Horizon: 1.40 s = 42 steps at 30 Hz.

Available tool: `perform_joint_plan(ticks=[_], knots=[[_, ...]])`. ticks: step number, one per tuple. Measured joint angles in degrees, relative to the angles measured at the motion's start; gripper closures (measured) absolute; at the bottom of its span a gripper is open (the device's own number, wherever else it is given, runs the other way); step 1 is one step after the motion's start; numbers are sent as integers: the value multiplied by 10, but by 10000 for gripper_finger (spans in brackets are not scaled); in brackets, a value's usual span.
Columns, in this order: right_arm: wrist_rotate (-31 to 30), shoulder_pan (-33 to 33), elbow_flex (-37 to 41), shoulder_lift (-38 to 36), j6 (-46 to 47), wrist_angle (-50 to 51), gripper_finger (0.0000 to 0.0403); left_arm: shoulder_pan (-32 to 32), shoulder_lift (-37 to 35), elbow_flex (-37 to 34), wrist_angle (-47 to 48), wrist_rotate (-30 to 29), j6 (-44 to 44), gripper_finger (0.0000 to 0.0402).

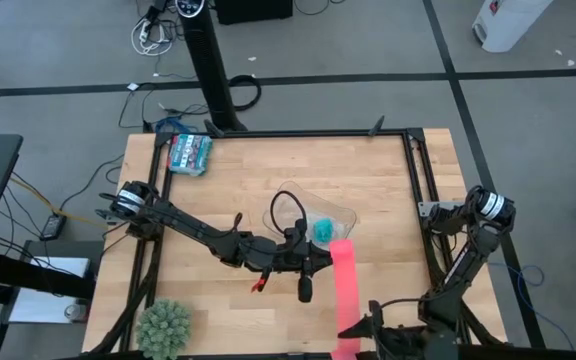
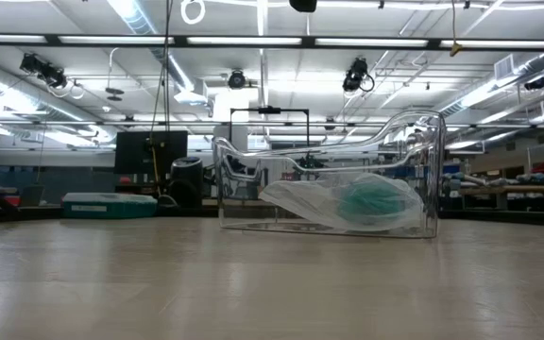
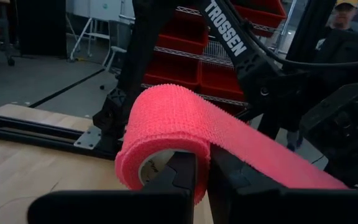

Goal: Roll bandage
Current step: Roll the pink bandage

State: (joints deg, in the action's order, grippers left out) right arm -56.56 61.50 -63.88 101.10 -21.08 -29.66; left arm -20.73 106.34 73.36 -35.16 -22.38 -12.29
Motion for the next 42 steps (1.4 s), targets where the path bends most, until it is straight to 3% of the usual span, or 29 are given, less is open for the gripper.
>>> perform_joint_plan(ticks=[6,10,15,19,22,26,29,32,33,35,36,37,39,40,42], knots=[[-106,10,0,-1,-18,17,155,0,0,0,-1,2,0,375],[-126,37,0,-1,-101,49,159,0,0,0,-2,13,-3,375],[-232,62,0,-1,-164,49,163,0,0,0,-2,15,-4,375],[-223,64,0,-1,-134,47,166,0,0,0,-10,15,-4,375],[-271,64,0,0,-128,16,170,0,0,0,-14,15,-4,375],[-228,62,0,0,-129,14,176,0,0,0,-14,15,-7,375],[-332,62,0,0,-154,-18,184,0,0,0,-14,16,-12,375],[-226,58,0,-1,-123,1,192,0,0,0,-14,16,-13,375],[-225,59,0,1,-141,10,193,1,0,0,-14,16,-14,375],[-321,61,0,2,-155,-5,198,1,0,0,-14,16,-14,375],[-332,57,0,0,-148,-14,201,1,0,0,-14,17,-14,375],[-313,55,0,-2,-135,-16,203,1,0,0,-14,17,-14,375],[-208,57,0,0,-126,-17,207,1,0,0,-13,17,-15,375],[-209,58,0,1,-133,-14,208,1,0,0,-12,17,-15,375],[-320,60,0,1,-133,-28,212,1,0,0,-12,17,-14,375]])
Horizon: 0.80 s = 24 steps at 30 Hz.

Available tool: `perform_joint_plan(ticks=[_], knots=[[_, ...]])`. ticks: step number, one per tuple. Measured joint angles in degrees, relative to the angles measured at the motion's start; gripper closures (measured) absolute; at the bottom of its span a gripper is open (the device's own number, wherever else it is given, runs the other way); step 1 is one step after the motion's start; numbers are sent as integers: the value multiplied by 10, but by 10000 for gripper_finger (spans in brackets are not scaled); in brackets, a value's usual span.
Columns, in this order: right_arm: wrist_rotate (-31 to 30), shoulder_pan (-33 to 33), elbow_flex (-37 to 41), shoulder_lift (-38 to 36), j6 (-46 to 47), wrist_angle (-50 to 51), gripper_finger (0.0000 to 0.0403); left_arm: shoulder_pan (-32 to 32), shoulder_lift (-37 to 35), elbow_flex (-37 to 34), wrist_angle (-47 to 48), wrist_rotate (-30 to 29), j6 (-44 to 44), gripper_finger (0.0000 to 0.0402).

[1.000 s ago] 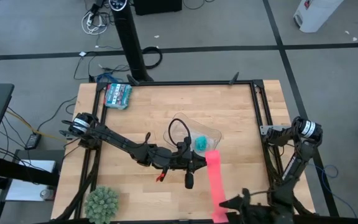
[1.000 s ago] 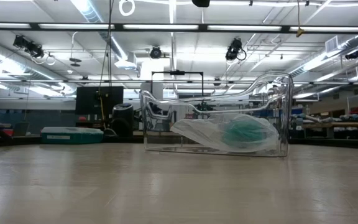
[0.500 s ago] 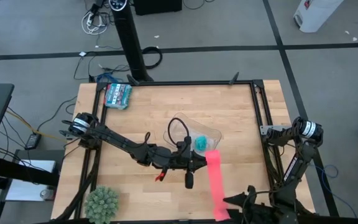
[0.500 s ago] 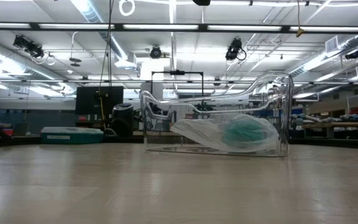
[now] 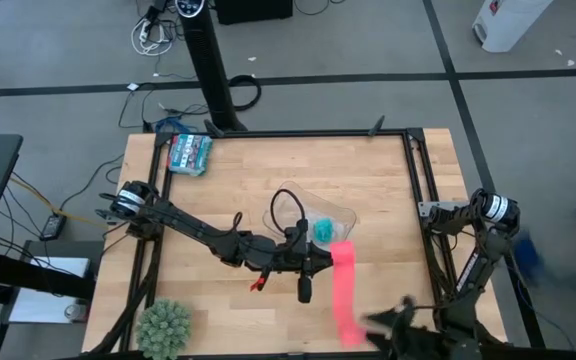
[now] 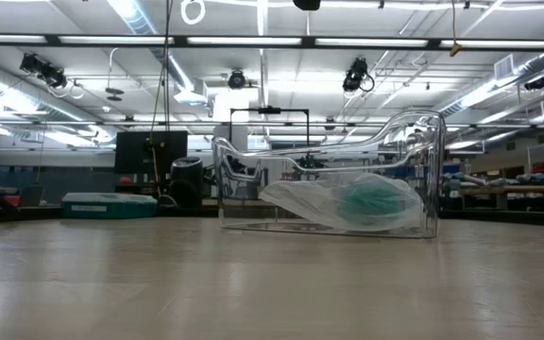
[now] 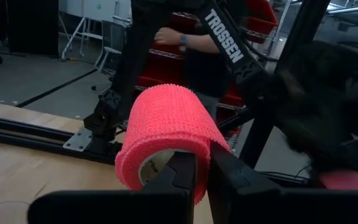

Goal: Roll bandage
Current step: Roll the pink bandage

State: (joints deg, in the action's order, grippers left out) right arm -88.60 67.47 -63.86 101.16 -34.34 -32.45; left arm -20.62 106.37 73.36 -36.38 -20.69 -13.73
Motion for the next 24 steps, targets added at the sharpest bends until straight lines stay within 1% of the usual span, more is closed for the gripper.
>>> perform_joint_plan(ticks=[1,2,3,4,5,6,7,8,9,10,11,12,13,14,16,17,18,22,24], knots=[[-10,-1,1,-2,2,-7,214,0,0,0,-1,0,0,375],[25,0,3,-3,3,-10,216,0,0,0,-2,0,0,375],[101,4,4,-3,3,-7,218,0,0,0,-1,1,0,375],[161,6,4,0,1,-4,221,0,0,0,-1,4,-1,375],[165,8,4,1,-4,0,223,0,0,0,0,6,-1,375],[116,12,2,1,-8,-2,225,0,0,0,0,8,-1,375],[35,16,1,1,-8,-5,228,0,0,0,-1,9,-1,375],[-8,13,1,-1,-7,-4,231,0,0,0,-3,9,-1,375],[-5,9,4,-2,-2,-5,233,0,0,0,-3,9,-1,375],[43,9,6,-2,2,-2,235,0,0,0,-3,9,-1,375],[114,11,6,0,0,1,237,0,0,0,-3,9,-1,375],[153,15,4,1,-8,2,239,0,0,0,-2,9,-1,375],[155,21,2,2,-11,2,240,0,0,0,-1,9,-1,375],[132,26,1,2,-12,-1,241,0,0,0,-2,9,0,375],[31,26,1,0,-12,-3,241,0,0,0,-2,10,-1,375],[-6,22,1,0,-12,-3,241,0,0,0,-2,10,-1,375],[-14,17,1,0,-8,-3,241,0,0,0,-2,10,-1,375],[-11,13,1,-3,41,-14,242,0,0,0,-4,12,-1,375],[-11,3,8,-3,60,-12,242,0,0,0,-16,28,-1,375]])
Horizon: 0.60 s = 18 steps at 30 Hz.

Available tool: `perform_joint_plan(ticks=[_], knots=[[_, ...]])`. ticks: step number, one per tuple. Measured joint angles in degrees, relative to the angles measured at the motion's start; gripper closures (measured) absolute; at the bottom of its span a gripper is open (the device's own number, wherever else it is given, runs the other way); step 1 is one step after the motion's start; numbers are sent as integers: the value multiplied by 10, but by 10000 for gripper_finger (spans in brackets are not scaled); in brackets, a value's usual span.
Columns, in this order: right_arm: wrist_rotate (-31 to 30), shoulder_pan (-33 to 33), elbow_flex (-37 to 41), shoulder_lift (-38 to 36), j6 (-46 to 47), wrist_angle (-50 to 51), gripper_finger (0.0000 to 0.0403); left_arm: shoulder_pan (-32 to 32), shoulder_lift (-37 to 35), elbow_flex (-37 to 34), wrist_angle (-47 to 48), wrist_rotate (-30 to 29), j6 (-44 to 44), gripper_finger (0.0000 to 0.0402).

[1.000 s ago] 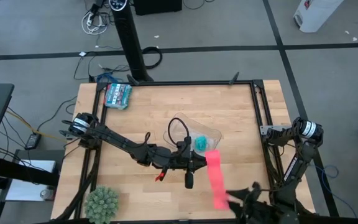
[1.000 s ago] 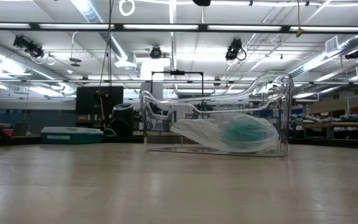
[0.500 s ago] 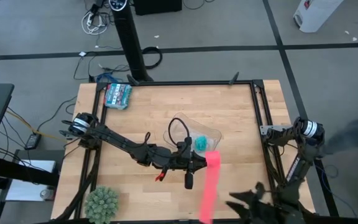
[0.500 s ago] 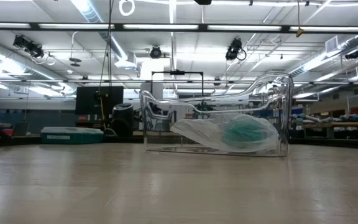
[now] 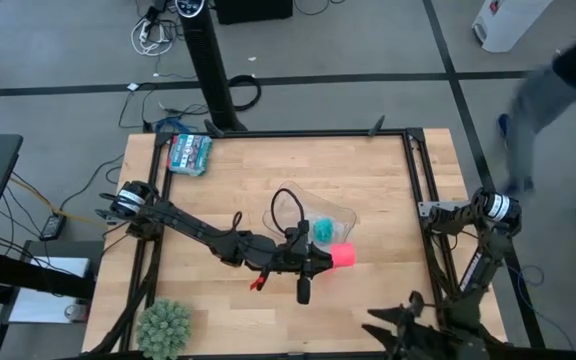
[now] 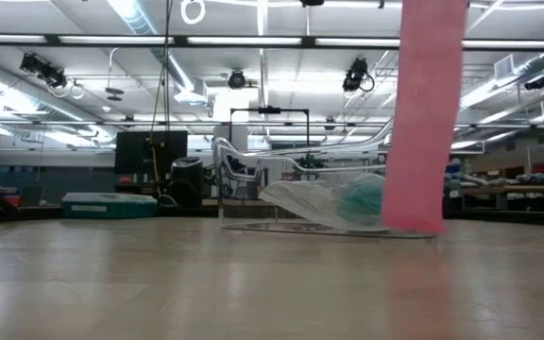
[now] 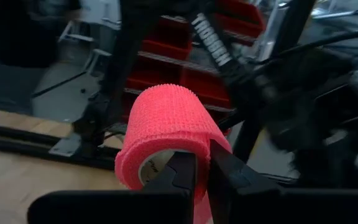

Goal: Roll bandage
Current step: Roll the pink bandage

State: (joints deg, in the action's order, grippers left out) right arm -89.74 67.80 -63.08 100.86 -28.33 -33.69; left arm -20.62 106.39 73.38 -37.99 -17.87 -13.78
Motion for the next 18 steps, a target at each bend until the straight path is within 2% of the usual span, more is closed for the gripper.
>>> perform_joint_plan(ticks=[7,12,18], knots=[[-1,-13,71,-7,102,0,243,-6,0,0,-22,45,-19,375],[-1,-14,147,-31,227,-2,246,-16,0,0,-7,50,-19,375],[78,-41,219,-40,365,-2,247,-19,0,0,-15,38,-11,375]])
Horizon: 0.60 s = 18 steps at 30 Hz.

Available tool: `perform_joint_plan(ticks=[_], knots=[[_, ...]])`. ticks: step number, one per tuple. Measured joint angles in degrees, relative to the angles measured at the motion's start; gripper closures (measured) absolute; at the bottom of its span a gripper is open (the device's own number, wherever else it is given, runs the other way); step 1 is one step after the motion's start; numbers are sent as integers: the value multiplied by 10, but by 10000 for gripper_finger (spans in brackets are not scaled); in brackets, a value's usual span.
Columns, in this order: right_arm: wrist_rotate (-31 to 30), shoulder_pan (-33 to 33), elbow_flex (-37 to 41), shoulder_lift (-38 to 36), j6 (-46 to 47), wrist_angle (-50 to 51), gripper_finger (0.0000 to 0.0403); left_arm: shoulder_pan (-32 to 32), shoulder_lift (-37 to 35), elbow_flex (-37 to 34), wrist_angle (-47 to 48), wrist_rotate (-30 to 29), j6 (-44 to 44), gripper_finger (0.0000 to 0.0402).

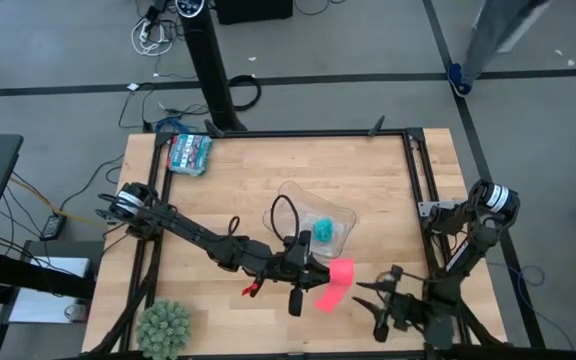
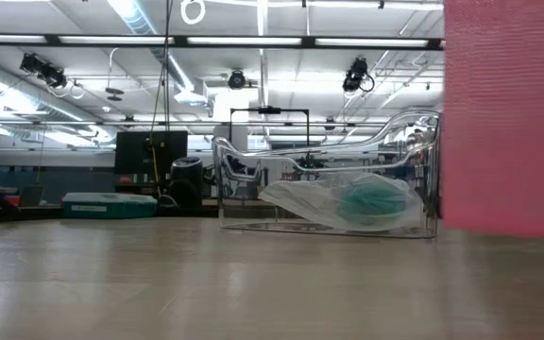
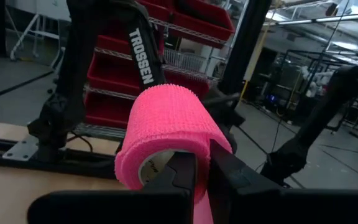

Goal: Roll bandage
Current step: Roll the pink bandage

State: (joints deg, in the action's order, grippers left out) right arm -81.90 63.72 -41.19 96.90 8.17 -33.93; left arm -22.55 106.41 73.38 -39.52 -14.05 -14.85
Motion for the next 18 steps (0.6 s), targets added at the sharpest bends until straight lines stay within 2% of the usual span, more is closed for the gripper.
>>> perform_joint_plan(ticks=[5,10,18], knots=[[71,-36,23,0,48,-2,247,0,0,0,-1,-10,11,375],[168,-65,26,0,62,-5,250,0,0,0,-1,-10,13,375],[192,-95,26,0,54,0,250,0,0,0,-15,-10,13,375]])
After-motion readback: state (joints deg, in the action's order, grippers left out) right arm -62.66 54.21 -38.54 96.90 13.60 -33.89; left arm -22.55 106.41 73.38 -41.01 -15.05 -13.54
